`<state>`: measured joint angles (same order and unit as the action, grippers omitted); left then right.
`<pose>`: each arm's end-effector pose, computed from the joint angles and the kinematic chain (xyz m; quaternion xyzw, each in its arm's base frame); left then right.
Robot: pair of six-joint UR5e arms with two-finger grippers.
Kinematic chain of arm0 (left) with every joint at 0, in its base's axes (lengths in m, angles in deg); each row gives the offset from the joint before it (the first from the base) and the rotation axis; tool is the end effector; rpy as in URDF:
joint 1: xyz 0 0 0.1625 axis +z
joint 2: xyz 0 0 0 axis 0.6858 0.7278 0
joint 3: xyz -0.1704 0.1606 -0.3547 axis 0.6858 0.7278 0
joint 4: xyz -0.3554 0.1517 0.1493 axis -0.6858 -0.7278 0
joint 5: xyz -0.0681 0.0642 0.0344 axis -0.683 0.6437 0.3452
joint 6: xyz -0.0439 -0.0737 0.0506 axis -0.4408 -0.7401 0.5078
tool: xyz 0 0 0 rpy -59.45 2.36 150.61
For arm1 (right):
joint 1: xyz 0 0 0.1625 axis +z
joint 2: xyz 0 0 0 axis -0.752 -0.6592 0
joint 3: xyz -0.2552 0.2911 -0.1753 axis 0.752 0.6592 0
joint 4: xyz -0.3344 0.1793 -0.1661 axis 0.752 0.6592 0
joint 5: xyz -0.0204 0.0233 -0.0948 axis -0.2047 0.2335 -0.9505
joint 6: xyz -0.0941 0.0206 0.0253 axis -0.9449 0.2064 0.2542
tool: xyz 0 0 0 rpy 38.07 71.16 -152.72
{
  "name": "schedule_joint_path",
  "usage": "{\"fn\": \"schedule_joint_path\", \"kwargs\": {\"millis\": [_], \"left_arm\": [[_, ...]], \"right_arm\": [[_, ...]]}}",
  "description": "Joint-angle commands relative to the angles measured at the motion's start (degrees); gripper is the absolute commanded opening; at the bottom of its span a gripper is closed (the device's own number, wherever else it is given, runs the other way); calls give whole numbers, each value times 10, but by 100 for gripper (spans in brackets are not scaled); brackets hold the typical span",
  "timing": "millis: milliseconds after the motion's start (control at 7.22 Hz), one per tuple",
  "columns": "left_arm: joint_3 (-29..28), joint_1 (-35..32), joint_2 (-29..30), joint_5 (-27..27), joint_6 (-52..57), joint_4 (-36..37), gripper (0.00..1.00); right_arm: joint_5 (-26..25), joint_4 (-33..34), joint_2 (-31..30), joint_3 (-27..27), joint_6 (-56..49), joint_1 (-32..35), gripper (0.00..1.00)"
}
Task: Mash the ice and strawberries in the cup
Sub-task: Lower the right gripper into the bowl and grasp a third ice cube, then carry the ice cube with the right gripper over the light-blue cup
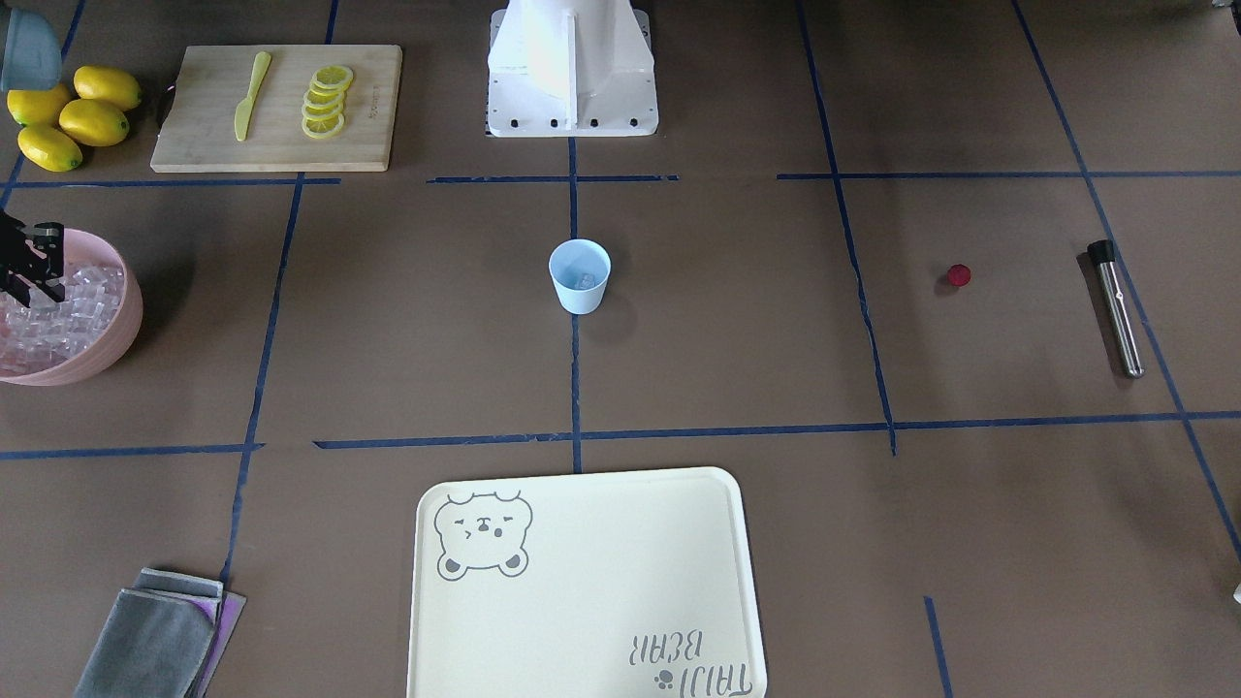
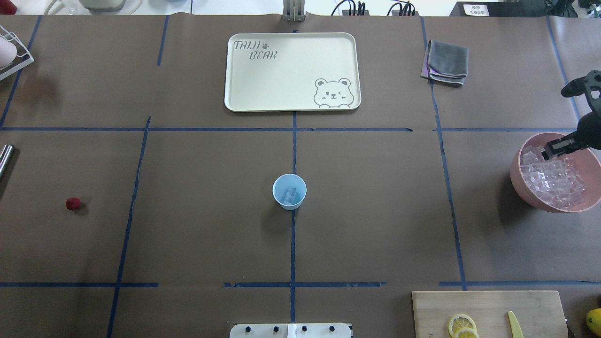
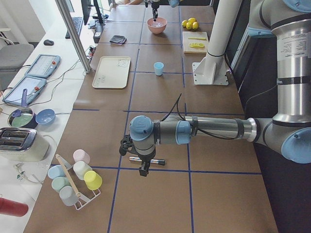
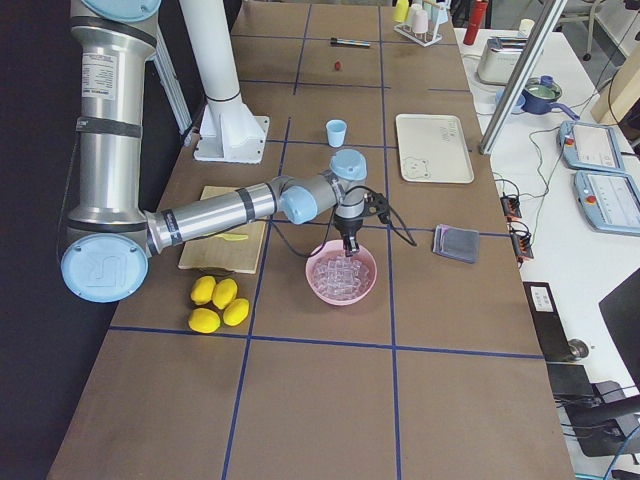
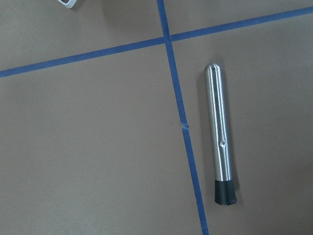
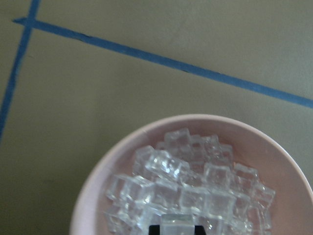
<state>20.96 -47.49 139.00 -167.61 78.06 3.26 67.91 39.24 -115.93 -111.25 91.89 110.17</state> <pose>-0.0690 -0.4307 0.6438 0.0256 0.3814 0.0995 0.9187 -0.1618 -0.4623 0.4778 0.0853 -0.3490 -0.1024 0.9276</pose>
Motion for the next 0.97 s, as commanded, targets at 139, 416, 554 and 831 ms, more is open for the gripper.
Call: {"fn": "schedule_joint_path", "kwargs": {"millis": [139, 416, 554, 831], "left_arm": [[2, 0, 0, 0, 0, -2, 100], [4, 0, 0, 0, 0, -2, 100], [5, 0, 0, 0, 0, -2, 100], [5, 0, 0, 0, 0, -2, 100]], "right_arm": [[-16, 56, 171, -13, 210, -100, 10], [-74, 79, 259, -6, 345, -200, 10], [-110, 150, 337, 9, 371, -240, 11], [-151, 174, 457, 91, 456, -300, 11]]}}
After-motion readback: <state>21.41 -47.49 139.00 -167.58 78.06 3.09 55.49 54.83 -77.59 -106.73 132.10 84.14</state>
